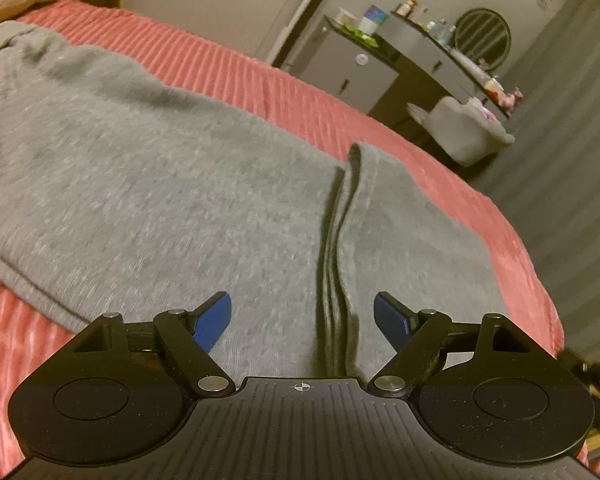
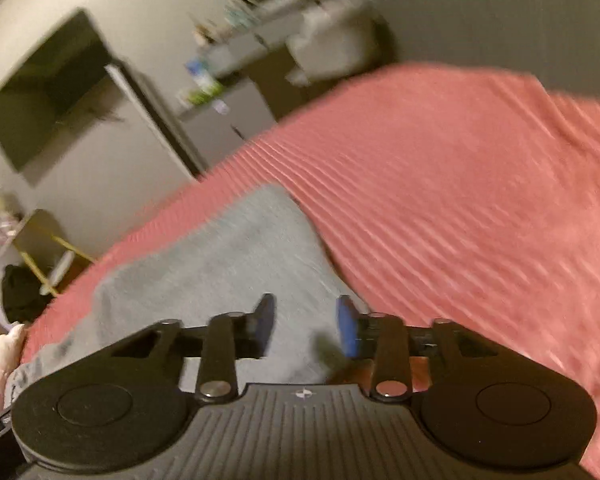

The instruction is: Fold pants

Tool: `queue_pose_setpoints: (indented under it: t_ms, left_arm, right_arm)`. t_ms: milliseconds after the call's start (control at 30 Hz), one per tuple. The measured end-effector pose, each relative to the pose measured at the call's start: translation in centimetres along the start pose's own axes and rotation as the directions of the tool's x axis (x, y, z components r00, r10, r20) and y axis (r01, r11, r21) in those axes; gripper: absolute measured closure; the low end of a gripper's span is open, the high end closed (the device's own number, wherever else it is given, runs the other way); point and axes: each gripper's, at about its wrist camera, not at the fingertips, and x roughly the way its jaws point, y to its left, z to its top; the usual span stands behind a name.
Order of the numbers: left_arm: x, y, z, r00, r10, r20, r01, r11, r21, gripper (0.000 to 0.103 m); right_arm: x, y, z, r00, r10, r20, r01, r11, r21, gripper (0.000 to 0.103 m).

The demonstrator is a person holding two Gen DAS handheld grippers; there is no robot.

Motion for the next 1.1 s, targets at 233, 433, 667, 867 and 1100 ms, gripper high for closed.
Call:
queue_pose_setpoints:
  t_ms: [233, 433, 667, 867, 1100]
  left_arm:
    - [2.4, 0.8, 3.4, 0.999, -0.025, -0.031, 0.023, 0.997, -0.074, 0.020]
    - [7.4, -1.1, 7.1, 0.988, -0.117, -0.097, 0.110, 0.991, -0.075, 0.021]
    - [12.1, -1.7, 9.0, 0.963, -0.214, -0.167, 0.185, 0.968, -0.170, 0.081]
    - [8.2, -6.9, 7.8, 0.995, -0.080, 0.060, 0.061, 0.964, 0.260, 0.077]
    - [8.1, -5.0, 5.7, 0.954, 0.283, 0.095, -0.299, 0.910, 0.287, 0.045]
  right_arm:
    - [7.8, -2.9, -1.2, 0.979, -0.072, -0.192, 0.086, 0.994, 0.063, 0.073]
    - [7.0, -5.1, -1.3, 0.995, -0.007, -0.100, 0.024, 0.984, 0.175, 0.070]
    - [7.3, -4.3, -2.0, 0.996, 0.019, -0.082, -0.007, 0.990, 0.142, 0.051]
    - [7.5, -4.9, -1.7, 0.997, 0.042, -0.069, -0.030, 0.985, 0.171, 0.045]
    - [7.3, -4.8, -1.7, 0.997, 0.042, -0.070, -0.030, 0.986, 0.167, 0.042]
